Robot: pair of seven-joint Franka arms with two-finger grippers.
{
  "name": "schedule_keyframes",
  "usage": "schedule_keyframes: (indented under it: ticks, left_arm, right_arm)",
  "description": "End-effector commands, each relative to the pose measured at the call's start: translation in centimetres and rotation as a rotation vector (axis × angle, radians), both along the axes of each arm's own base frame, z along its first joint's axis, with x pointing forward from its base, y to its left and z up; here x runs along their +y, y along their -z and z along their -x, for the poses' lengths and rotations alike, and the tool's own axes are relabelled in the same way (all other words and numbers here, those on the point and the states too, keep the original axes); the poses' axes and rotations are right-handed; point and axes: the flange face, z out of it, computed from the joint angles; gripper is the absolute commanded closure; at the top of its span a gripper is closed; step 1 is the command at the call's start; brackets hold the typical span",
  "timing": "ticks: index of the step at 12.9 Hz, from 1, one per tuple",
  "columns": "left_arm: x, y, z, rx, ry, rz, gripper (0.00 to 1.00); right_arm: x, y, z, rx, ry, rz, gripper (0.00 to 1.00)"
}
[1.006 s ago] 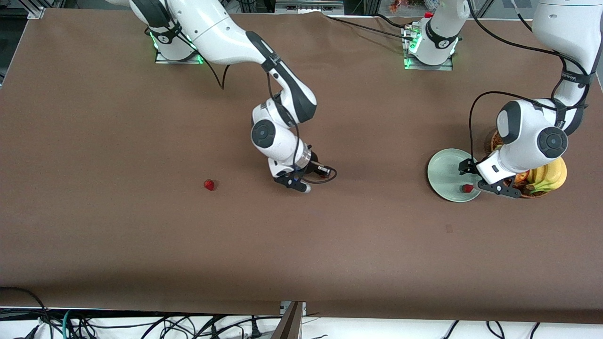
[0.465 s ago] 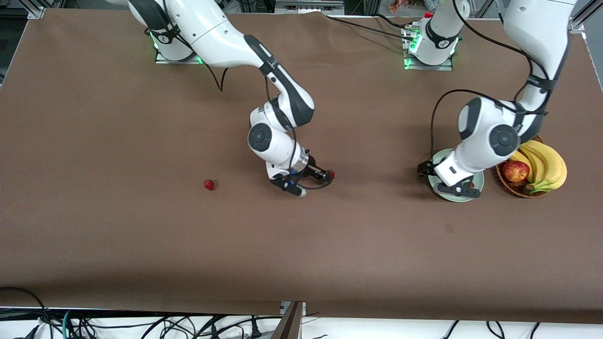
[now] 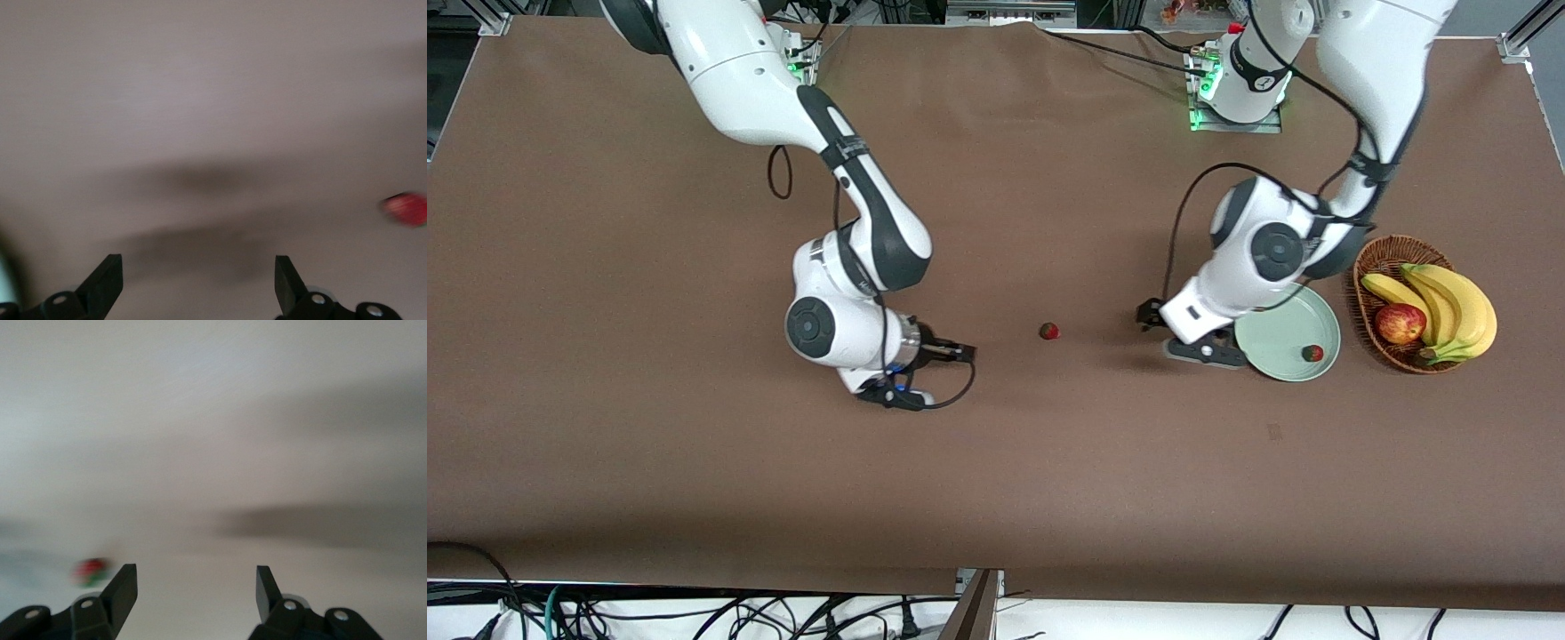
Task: Collect all strawberries into plate
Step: 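Release the second strawberry on the table with the right gripper, then grasp the second strawberry with the left gripper while the right gripper grasps the last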
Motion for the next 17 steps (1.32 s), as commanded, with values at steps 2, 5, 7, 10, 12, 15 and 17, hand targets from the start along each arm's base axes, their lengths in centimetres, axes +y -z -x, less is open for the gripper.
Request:
schedule_keyframes:
  ticks: [2, 5, 7, 10, 12, 15, 17]
  left_arm:
    - [-11.4, 1.3, 0.1, 0.007, -0.123, 0.058, 0.00]
    - [-16.2, 3.0, 1.7, -0.037, -0.140, -0.011, 0.00]
    - [-18.0, 5.2, 3.3, -0.077, -0.163, -0.081, 0.00]
    - [-17.9, 5.4, 3.2, -0.100, -0.162, -0.097, 0.00]
    - [-18.2, 5.7, 3.1, -0.098, -0.165, -0.096, 0.05]
    - [-18.9, 6.4, 3.4, -0.095, -0.185, -0.099, 0.33]
    - [-18.8, 6.5, 3.2, -0.096, -0.196, -0.100, 0.47]
  right_arm:
    - [-9.2, 2.7, -1.1, -0.005, -0.301, 0.176, 0.20]
    - [-14.5, 4.0, -1.5, 0.073, -0.337, 0.180, 0.20]
    - [-15.5, 4.8, -0.4, 0.108, -0.332, 0.177, 0.21]
    - [-16.1, 5.1, -0.3, 0.108, -0.323, 0.179, 0.26]
    - [-16.1, 5.3, -0.2, 0.112, -0.324, 0.178, 0.34]
    - [-16.3, 5.8, 0.1, 0.121, -0.312, 0.166, 0.61]
    - [-16.2, 5.8, 0.0, 0.120, -0.309, 0.164, 0.78]
